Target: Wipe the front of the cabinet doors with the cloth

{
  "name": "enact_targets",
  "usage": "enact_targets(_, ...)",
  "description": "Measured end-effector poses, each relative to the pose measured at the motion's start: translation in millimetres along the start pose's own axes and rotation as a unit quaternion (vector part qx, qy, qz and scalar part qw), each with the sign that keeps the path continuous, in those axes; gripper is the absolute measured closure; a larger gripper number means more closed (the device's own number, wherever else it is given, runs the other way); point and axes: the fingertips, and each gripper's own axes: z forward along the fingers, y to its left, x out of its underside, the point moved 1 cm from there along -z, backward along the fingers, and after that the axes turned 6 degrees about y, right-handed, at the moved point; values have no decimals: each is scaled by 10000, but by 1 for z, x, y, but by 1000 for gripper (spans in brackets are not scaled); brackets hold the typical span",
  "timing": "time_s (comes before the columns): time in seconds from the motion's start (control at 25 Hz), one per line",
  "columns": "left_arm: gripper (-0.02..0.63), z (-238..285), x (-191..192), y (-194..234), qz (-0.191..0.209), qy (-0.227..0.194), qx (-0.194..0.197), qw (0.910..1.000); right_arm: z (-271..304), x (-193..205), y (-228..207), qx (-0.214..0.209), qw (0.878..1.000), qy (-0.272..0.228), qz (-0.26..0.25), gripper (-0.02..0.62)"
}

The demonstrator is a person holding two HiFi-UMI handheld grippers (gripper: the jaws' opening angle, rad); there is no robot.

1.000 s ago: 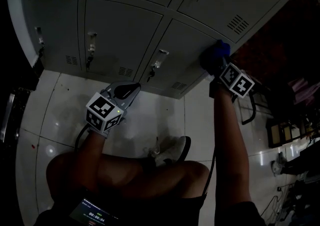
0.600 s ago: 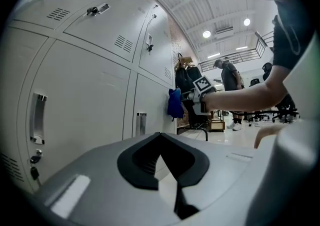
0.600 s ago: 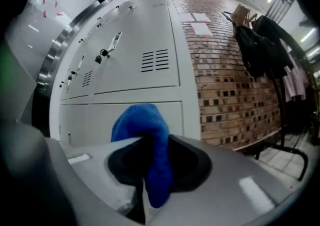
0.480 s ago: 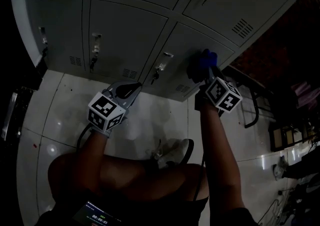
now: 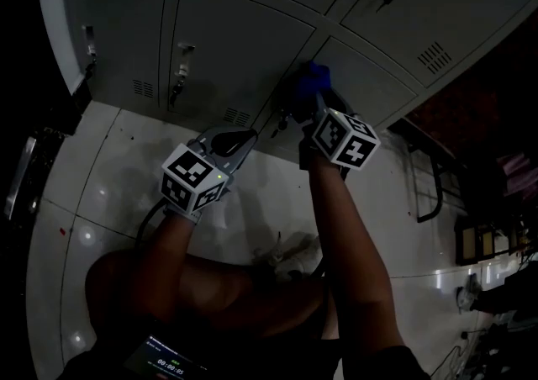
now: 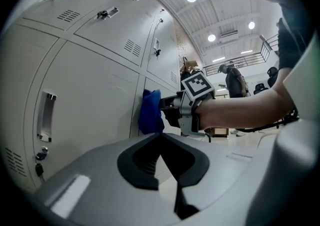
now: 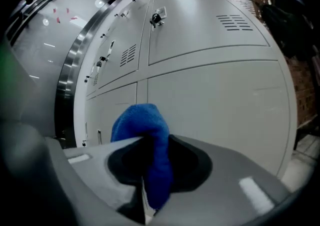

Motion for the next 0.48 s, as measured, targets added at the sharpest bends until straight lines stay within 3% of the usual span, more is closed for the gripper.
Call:
enact_targets(0.16,606,1,1,1,-88,1,12,10000,12,1,0,-67,9999,83,64,518)
enact_targets(0.48,605,2,5,-1,-39,76,35,10000,-5,5,-34,254,9996,113,72,518)
